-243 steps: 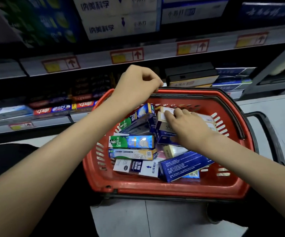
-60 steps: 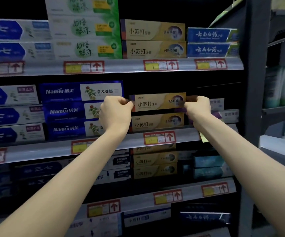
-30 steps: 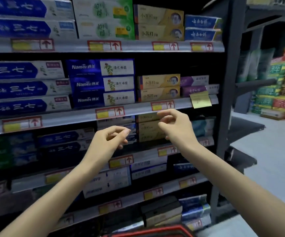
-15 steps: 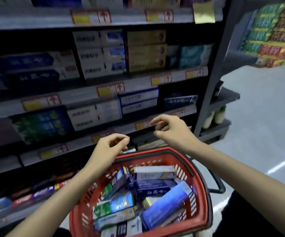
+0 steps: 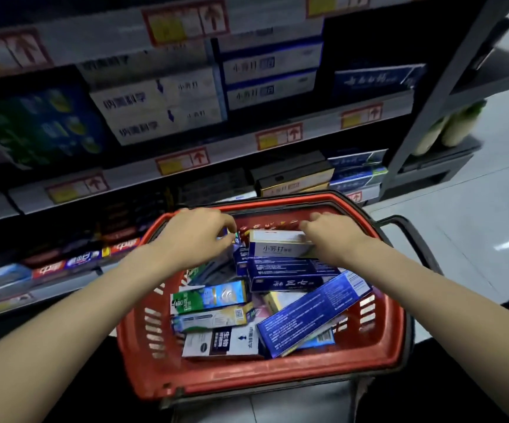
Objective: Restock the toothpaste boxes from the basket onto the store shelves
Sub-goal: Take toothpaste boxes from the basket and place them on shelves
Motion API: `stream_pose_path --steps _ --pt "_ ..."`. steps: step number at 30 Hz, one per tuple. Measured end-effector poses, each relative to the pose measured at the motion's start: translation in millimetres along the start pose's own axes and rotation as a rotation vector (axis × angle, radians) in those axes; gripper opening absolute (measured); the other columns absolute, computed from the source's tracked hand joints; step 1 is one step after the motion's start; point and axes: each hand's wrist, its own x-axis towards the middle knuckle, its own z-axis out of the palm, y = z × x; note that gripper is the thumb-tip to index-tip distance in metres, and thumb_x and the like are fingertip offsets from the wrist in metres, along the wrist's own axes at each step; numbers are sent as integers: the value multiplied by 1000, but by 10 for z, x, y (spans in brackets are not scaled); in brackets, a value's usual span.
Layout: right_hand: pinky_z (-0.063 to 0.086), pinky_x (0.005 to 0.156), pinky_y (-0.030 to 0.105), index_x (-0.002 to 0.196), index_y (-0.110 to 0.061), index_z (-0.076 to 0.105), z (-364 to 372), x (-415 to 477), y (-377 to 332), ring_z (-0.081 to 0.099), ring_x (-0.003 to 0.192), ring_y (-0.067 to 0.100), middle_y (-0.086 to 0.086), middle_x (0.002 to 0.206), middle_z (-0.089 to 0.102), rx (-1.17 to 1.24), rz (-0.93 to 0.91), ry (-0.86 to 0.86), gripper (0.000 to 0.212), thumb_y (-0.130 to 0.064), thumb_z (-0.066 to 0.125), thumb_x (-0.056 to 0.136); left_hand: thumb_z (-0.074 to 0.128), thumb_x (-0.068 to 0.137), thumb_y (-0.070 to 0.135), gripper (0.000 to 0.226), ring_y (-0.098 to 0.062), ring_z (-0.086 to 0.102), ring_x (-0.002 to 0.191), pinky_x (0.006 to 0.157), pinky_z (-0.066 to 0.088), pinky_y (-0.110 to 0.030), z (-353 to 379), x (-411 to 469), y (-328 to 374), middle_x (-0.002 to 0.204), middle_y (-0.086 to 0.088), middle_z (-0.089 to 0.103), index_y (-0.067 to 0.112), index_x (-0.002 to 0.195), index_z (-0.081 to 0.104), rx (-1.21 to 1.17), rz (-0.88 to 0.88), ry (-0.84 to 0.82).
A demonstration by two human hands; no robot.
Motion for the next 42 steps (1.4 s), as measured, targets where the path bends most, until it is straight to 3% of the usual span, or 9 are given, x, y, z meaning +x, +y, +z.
stream_pose_path --steps 4,9,12,18,24,29,32,39,42 --pt "51 94 41 137 -14 54 80 138 116 59 121 31 10 130 58 13 36 -89 52 -43 67 95 54 100 43 25 -18 67 108 88 55 -40 -70 62 -48 111 9 72 34 116 71 -13 -5 14" --pt "49 103 42 144 -11 46 185 251 114 51 129 31 11 137 54 55 78 -218 58 -24 70 93 54 102 42 24 -20 67 106 84 54 -37 -136 41 -215 107 8 70 34 118 70 19 -72 -2" --pt "48 105 43 142 -13 48 183 285 100 48 128 31 11 137 54 35 77 -218 59 -29 72 91 54 101 42 25 -21 67 105 86 54 -39 -151 -5 -301 105 8 71 33 118 71 11 -97 11" --pt "51 74 30 118 -21 64 -202 295 108 63 95 20 -2 106 67 72 77 -302 58 -32 94 69 53 101 43 25 -21 65 109 87 47 -38 -128 -107 -361 108 8 71 33 118 70 17 -107 32" --pt "56 87 37 123 -21 64 -556 -22 19 66 102 22 1 113 71 260 53 -49 60 -47 87 74 51 102 45 28 -20 63 111 92 47 -40 -154 -187 -333 111 7 70 33 121 69 3 -111 66" --pt "47 58 31 88 -23 66 -762 -383 -135 64 71 12 -4 74 68 581 147 243 28 -44 81 78 54 101 44 26 -18 64 108 90 52 -40 -154 -233 -211 109 9 70 34 118 71 -96 -118 85" --pt "46 58 27 74 -26 70 -871 -543 -176 64 70 6 -6 69 69 759 234 375 23 -45 78 84 60 98 49 27 -13 66 105 90 56 -38 -130 -244 -124 109 10 71 35 118 72 -290 -129 69" --pt "61 85 46 81 -24 80 -1025 -679 -238 75 81 20 -2 78 77 1069 260 407 32 -56 77 84 81 73 67 93 -11 56 127 107 49 -39 -83 -296 116 142 9 57 36 152 43 -530 -80 3" --pt "62 88 51 85 -18 80 -1042 -664 -177 77 80 27 4 80 79 1214 287 368 41 -59 78 82 88 70 58 95 -7 61 116 103 52 -34 -95 -294 91 129 13 61 37 151 43 -715 -93 -69"
